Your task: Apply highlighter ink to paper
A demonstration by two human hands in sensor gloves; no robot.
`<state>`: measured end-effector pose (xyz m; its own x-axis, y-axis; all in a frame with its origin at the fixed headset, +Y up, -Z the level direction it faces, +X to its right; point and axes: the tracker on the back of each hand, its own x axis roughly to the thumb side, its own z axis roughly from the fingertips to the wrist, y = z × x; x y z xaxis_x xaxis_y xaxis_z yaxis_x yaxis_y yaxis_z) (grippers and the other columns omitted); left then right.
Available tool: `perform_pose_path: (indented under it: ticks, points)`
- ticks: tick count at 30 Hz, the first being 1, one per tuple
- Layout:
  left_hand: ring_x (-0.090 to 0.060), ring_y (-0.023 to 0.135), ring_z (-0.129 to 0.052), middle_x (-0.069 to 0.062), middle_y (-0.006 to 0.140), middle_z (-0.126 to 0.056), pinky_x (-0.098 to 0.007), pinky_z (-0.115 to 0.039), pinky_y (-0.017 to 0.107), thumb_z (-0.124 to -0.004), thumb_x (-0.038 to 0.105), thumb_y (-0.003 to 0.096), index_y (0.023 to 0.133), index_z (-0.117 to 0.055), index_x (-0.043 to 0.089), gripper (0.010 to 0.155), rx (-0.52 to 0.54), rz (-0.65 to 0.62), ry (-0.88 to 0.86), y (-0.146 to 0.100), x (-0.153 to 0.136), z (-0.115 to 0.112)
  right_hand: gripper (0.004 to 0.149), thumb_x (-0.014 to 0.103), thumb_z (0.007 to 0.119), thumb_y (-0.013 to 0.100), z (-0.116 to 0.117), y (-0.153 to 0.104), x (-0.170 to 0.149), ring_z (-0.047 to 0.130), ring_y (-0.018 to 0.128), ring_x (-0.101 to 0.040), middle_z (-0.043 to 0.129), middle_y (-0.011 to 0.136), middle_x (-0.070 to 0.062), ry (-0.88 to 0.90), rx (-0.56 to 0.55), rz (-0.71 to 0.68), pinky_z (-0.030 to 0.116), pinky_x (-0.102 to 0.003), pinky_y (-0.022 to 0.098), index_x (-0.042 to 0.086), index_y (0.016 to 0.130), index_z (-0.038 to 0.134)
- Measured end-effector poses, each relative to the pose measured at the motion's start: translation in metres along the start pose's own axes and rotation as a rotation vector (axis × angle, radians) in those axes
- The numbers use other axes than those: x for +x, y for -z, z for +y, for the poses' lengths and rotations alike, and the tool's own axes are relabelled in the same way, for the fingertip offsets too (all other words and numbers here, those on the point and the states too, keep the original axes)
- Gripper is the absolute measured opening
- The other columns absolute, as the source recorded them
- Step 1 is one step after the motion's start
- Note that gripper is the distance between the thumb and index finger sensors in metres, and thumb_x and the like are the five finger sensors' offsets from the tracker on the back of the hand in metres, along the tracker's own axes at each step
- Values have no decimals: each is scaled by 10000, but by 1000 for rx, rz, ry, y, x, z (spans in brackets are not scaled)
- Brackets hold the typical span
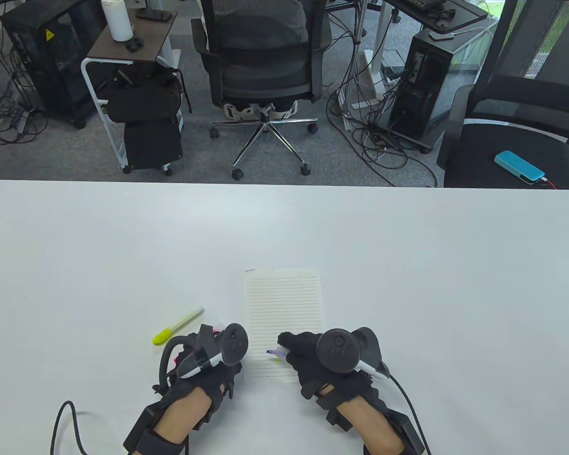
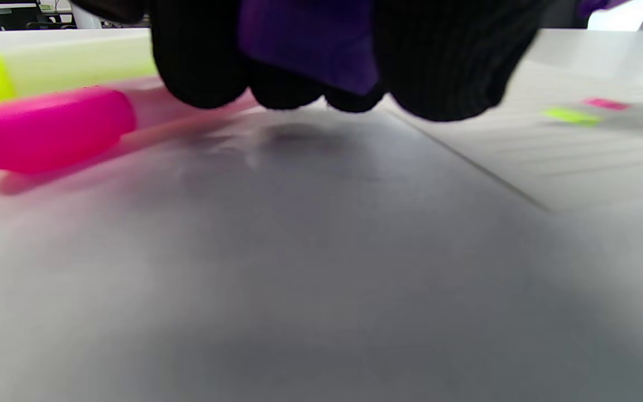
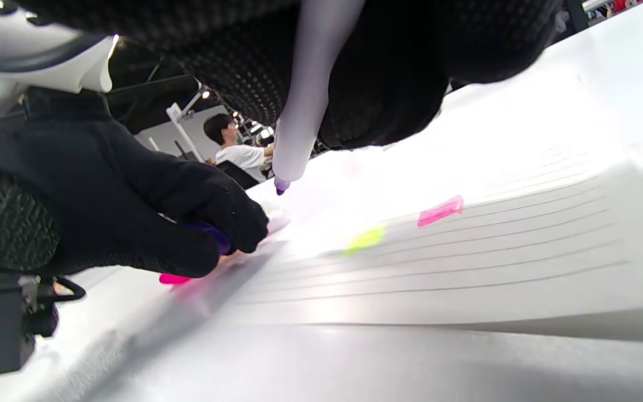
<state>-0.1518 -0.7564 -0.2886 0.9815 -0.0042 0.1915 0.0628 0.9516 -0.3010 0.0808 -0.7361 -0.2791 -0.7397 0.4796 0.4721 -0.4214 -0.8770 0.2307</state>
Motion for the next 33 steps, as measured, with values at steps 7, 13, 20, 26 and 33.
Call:
perform_pose_path:
  ticks: [7,13,20,26,33]
  points:
    - [-355,847,-785,-46,984,-738,-636,-544,698,-876,409,387,946,-739,253,596,-23,35,52,2,3,-4,450,275,835,578,9,3,4,914,534,-341,882,893,-122,-27,15,-28,778,-465,435,205,1015,748]
    - [-355,858,-775,-57,1001,-714,-635,-543,699,-877,432,385,973,-694,235,646,-32,37,57,2,4,-6,457,235,802,583,15,3,6,876,648,-377,827,959,-128,-50,33,-26,732,-518,509,205,1032,719]
    - [-364,875,-752,-80,1033,-671,-639,-526,703,-867,487,380,1017,-634,236,723,6,15,61,0,8,-3,454,237,796,586,18,4,8,876,656,-375,824,962,-131,-59,46,-38,732,-517,514,211,1033,719]
    - [-421,967,-587,-108,1118,-508,-667,-400,725,-828,567,377,1058,-554,346,766,28,-61,35,0,17,-7,424,252,765,605,23,5,11,880,648,-371,829,954,-137,-87,50,-50,736,-511,510,214,1026,731]
    - [-435,994,-526,-91,1138,-482,-673,-352,728,-819,548,386,1051,-565,366,735,-33,-68,49,2,21,-13,419,257,745,618,26,6,13,876,656,-368,818,962,-140,-116,64,-50,734,-509,515,218,1035,717]
